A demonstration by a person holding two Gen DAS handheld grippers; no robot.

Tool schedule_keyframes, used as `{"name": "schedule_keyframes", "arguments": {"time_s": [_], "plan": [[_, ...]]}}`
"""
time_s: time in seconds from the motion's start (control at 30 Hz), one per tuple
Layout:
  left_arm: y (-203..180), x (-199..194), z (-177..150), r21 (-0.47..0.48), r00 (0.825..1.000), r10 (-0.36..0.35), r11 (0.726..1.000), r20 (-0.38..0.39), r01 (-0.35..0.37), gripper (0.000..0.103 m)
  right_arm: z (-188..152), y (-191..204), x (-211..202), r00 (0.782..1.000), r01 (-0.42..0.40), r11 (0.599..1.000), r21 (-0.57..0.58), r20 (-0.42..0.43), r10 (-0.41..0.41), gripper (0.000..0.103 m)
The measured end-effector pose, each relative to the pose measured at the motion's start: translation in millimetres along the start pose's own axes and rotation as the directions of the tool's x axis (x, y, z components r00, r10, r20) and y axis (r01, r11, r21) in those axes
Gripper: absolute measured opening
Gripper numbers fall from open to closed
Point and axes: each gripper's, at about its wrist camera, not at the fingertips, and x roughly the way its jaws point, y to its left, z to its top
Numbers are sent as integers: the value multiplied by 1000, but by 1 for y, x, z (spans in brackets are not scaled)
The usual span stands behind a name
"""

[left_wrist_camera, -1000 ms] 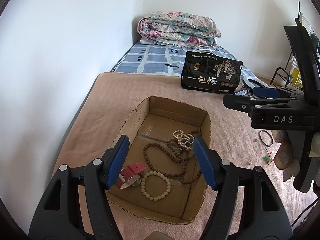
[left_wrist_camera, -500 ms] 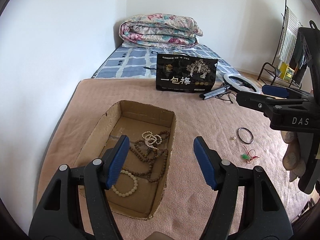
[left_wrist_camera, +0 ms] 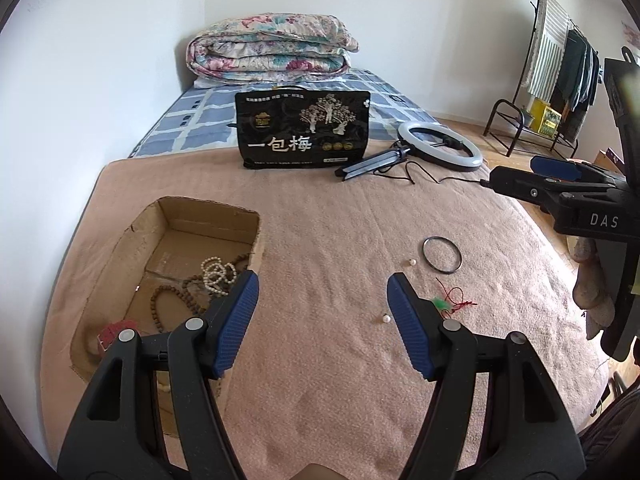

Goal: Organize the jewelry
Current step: 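Withdraw both grippers from the box back toward the bangle and pendant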

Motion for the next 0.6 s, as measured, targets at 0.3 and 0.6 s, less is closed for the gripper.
{"name": "schedule_keyframes", "arguments": {"time_s": [0.3,0.6], "plan": [[-41,38,-6,54,997,-49,997,-61,52,69,-24,-62,15,998,53,995,89,-31,-50,103],[-52,74,-27,67,984,-85,993,-156,97,54,-51,-84,55,991,67,995,72,-120,-59,103]]}}
